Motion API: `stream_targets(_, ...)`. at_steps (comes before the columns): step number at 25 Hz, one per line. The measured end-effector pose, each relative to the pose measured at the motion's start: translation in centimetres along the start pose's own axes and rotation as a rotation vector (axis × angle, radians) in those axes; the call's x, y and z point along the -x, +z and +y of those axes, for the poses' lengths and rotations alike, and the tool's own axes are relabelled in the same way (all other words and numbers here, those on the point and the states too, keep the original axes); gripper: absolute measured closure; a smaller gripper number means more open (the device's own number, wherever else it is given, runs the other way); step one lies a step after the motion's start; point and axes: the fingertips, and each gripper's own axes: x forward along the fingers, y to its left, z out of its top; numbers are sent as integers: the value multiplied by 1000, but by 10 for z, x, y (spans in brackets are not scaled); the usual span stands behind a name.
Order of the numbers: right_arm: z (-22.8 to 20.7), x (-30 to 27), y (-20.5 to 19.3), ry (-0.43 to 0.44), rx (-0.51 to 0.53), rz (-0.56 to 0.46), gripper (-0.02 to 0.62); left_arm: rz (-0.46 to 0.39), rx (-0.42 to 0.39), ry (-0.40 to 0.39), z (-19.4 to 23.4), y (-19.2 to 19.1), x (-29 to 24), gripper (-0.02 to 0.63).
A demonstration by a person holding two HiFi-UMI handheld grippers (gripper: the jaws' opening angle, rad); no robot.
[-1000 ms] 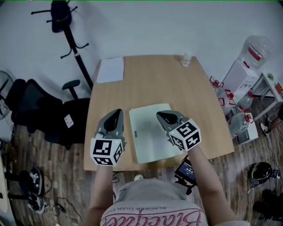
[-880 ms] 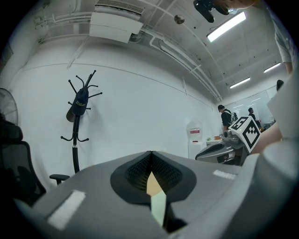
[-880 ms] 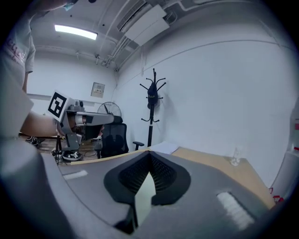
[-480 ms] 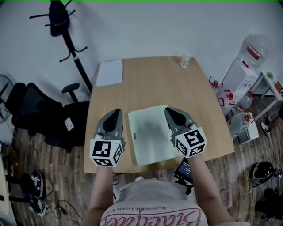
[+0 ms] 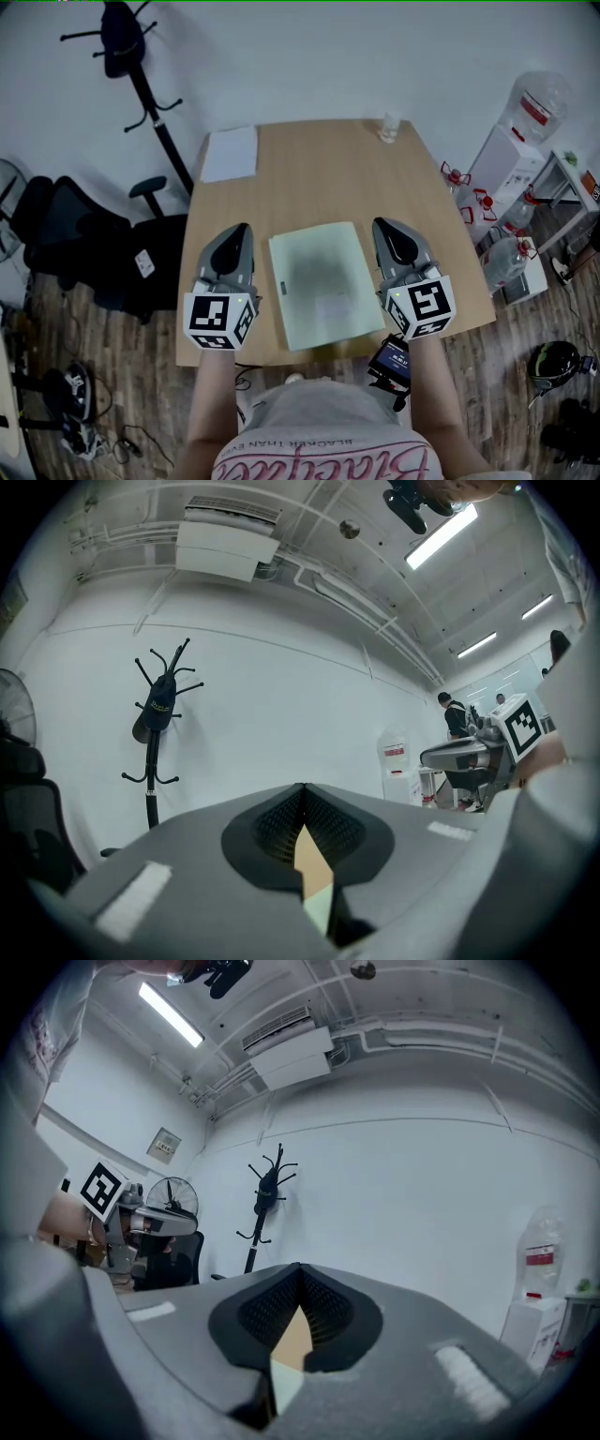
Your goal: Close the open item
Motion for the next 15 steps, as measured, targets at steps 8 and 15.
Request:
stream_targets(8, -36, 26, 8, -118, 10, -20, 595, -26, -25, 8, 2, 11, 0, 591)
stream_targets(15, -42, 42, 16, -189, 29, -48, 595, -77, -63, 54, 9, 24, 4, 592)
